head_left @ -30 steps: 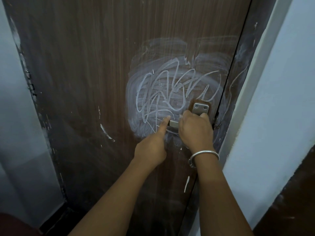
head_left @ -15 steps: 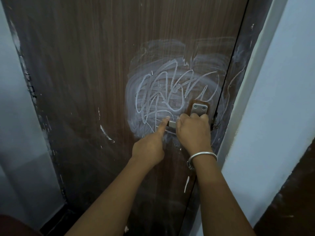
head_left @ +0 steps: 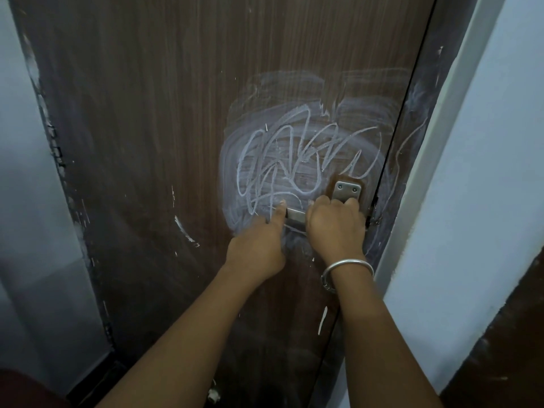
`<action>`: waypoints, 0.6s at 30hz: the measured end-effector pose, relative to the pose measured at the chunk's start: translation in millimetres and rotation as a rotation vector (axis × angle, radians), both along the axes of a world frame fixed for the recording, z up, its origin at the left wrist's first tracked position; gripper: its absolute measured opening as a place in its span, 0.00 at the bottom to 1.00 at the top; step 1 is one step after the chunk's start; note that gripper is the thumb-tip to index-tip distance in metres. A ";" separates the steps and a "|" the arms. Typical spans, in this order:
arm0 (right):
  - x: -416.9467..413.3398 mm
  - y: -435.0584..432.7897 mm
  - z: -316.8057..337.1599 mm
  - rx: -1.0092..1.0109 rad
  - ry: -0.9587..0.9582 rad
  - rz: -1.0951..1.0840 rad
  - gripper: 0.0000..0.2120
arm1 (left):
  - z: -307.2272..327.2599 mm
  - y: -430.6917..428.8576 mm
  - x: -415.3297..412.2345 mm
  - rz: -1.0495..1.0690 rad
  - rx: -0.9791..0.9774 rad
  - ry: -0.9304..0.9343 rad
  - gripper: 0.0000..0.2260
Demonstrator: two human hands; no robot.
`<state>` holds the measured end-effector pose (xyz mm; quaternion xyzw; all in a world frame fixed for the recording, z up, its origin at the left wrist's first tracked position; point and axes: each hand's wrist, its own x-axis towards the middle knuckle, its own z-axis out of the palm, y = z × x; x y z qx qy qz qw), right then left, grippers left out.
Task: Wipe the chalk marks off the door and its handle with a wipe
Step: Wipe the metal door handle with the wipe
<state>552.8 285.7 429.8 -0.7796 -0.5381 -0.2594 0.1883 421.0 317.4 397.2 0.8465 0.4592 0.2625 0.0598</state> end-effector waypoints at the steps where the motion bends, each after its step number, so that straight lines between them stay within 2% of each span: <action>1: -0.8 0.6 0.1 0.004 0.009 -0.007 0.15 | 1.1 -0.2 1.6 -0.035 -0.027 -0.029 0.38; 6: -6.8 6.3 1.7 0.007 0.020 -0.050 0.14 | 8.4 -0.9 2.2 -0.170 -0.163 -0.129 0.38; 13: -11.1 10.6 2.1 0.038 0.006 -0.081 0.13 | 13.3 -0.5 6.1 -0.147 -0.209 -0.052 0.42; 18: -16.2 15.6 7.5 0.023 0.027 -0.054 0.12 | 18.4 -2.4 4.3 -0.184 -0.219 -0.056 0.41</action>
